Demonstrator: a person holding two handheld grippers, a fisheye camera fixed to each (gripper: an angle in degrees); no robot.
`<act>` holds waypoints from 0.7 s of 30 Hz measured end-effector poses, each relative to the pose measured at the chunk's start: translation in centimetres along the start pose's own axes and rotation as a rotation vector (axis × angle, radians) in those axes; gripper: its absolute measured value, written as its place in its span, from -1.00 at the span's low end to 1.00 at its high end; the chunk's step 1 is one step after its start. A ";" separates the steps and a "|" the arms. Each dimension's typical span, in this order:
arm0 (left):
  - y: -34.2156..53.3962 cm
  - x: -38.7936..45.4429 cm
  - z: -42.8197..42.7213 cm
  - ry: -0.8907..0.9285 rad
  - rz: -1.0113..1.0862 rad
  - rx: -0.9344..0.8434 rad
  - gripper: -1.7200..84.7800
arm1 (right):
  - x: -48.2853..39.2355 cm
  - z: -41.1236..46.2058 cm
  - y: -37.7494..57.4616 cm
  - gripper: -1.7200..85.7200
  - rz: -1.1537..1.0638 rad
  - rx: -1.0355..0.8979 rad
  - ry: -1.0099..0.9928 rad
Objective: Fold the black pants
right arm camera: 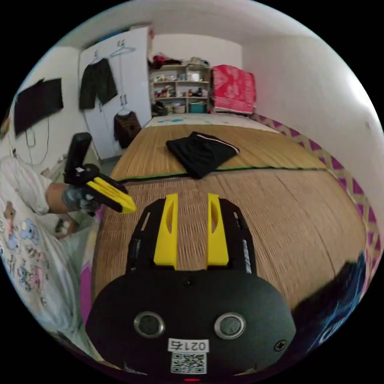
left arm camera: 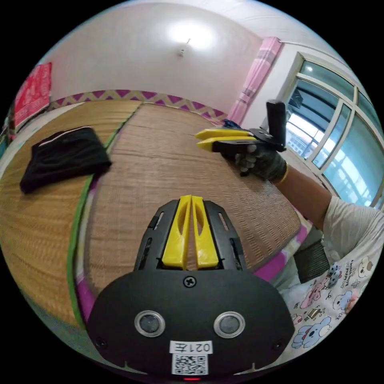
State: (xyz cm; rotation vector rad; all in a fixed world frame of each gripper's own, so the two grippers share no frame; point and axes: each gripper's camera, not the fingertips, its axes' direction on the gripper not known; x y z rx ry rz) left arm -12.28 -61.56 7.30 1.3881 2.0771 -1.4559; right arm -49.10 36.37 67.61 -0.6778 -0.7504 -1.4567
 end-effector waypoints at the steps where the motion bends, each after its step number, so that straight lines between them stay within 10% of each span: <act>1: 0.7 -0.5 -0.7 -0.024 -0.013 0.007 -0.98 | -2.0 3.6 -2.8 -0.70 -0.067 -0.021 -0.008; 13: 8.9 -8.2 -8.7 -0.169 -0.163 0.058 -0.98 | -16.0 28.5 -21.6 -0.57 -0.445 -0.222 0.099; 21: 10.9 -11.0 -11.1 -0.147 -0.169 0.050 -0.98 | -20.0 34.2 -24.4 -0.83 -0.497 -0.261 0.303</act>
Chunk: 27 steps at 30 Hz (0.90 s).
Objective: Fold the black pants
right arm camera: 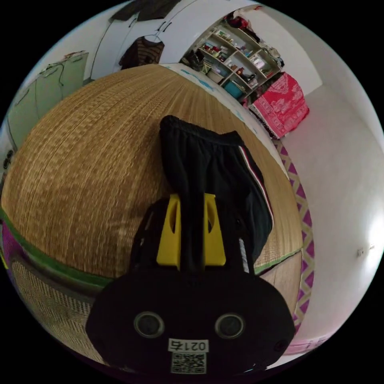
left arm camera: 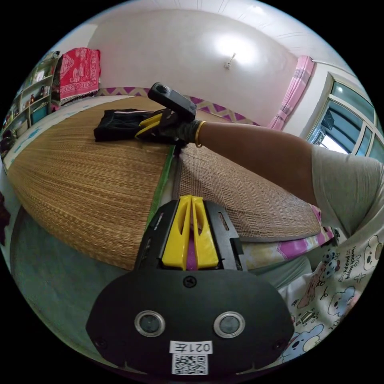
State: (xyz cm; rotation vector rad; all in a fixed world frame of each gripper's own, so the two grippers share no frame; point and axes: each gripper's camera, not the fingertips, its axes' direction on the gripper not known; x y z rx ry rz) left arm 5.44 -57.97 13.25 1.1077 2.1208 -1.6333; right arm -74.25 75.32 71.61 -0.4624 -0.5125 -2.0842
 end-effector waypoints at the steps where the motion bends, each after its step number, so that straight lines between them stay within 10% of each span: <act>1: 0.0 -0.3 -0.1 0.004 -0.008 -0.001 -0.98 | -0.8 0.1 -0.6 -0.86 -0.024 -0.032 0.040; 10: -0.3 -3.0 -0.6 0.011 -0.043 -0.006 -0.98 | 2.1 -8.0 7.0 -0.92 0.053 -0.085 0.038; 20: -3.2 1.0 8.9 0.467 -0.109 -0.180 -0.84 | -9.7 -24.4 28.7 -0.92 0.202 -0.233 0.030; 27: -5.6 4.4 11.1 0.295 0.047 -0.225 -0.96 | -16.5 -33.8 35.9 -0.92 0.450 -0.328 -0.031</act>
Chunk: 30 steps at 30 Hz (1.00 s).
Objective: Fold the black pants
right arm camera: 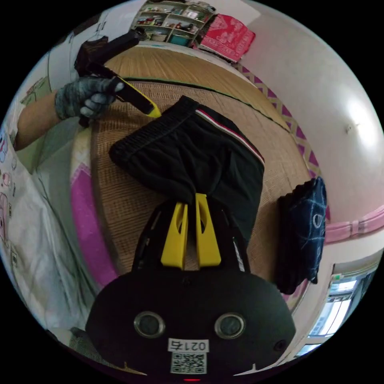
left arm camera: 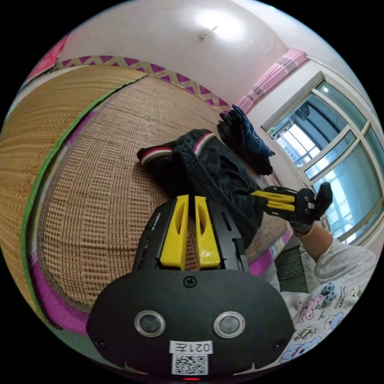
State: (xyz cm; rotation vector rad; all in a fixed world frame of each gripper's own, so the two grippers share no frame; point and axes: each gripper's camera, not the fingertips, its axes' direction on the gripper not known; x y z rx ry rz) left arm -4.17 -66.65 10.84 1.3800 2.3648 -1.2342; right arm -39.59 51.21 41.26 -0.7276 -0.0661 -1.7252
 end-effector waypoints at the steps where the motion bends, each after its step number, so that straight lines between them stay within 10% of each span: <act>1: -0.4 -0.3 0.2 -0.010 0.003 -0.015 -0.96 | -1.1 -0.6 0.0 -0.92 0.006 -0.003 -0.015; 10: -8.8 -6.1 0.7 -0.038 -0.022 -0.225 -0.98 | -4.6 -4.5 -3.1 -0.85 -0.048 0.046 -0.140; 18: -3.8 -6.1 -4.6 -0.059 -0.001 -0.073 -0.98 | -1.8 -8.5 -2.2 -0.63 0.032 0.218 -0.240; 24: 0.2 -6.1 -6.6 -0.082 -0.016 -0.026 -0.98 | -4.2 -5.4 -5.5 -0.75 -0.056 0.075 0.015; 30: 1.3 -5.0 -6.7 -0.027 0.010 -0.012 -0.97 | 9.9 -12.4 3.2 -0.86 0.351 0.402 -0.335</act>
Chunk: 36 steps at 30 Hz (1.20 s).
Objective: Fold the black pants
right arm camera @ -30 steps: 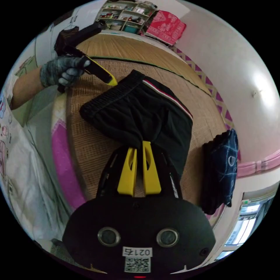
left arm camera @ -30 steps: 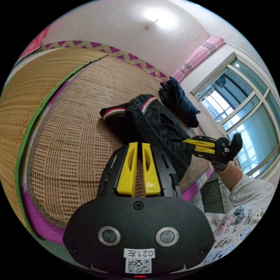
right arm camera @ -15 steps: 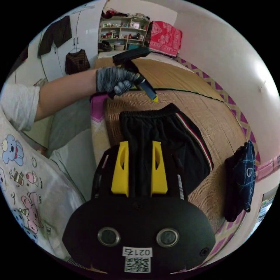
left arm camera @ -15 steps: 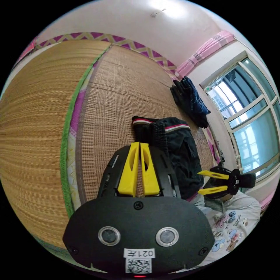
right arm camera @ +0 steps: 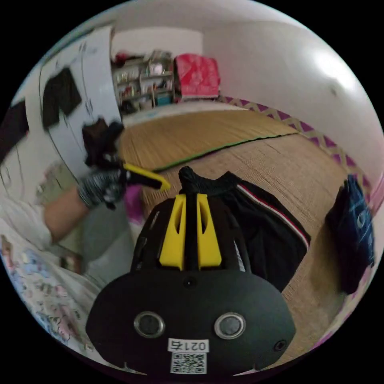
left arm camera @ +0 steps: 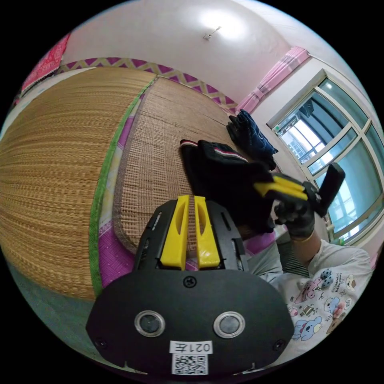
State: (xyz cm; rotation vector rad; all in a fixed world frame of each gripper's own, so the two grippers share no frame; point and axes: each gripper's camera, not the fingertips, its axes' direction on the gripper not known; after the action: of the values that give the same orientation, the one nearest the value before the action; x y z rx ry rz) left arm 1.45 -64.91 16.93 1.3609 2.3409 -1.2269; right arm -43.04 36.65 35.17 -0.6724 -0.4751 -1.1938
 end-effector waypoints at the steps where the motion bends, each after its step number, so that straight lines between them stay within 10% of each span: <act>1: -0.1 0.2 0.1 0.005 0.004 0.001 -0.96 | 3.5 -3.8 0.9 -0.86 0.091 0.090 -0.059; 10: -2.9 1.4 6.3 -0.011 -0.002 -0.067 -0.78 | 23.4 -30.2 21.2 -0.86 0.619 0.508 0.110; 20: -5.5 1.6 10.5 -0.072 0.013 -0.163 -0.82 | 33.1 -30.0 47.4 -0.85 1.297 0.603 -0.220; 23: -5.8 2.1 11.1 -0.098 0.039 -0.169 -0.82 | 30.1 -34.5 43.9 -0.81 1.148 0.589 0.115; 28: -6.3 3.2 11.9 -0.130 0.090 -0.172 -0.81 | 24.6 -29.0 27.9 -0.68 0.300 0.039 0.476; 36: -7.1 3.3 12.1 0.009 0.104 -0.159 -0.70 | 21.4 -23.7 24.3 -0.59 -0.337 -0.245 0.496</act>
State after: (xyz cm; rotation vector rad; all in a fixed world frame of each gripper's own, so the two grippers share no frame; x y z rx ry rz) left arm -8.94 -73.26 11.51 1.4170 2.2862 -0.9855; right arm -13.52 10.67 26.90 -0.4859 -0.0198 -1.6977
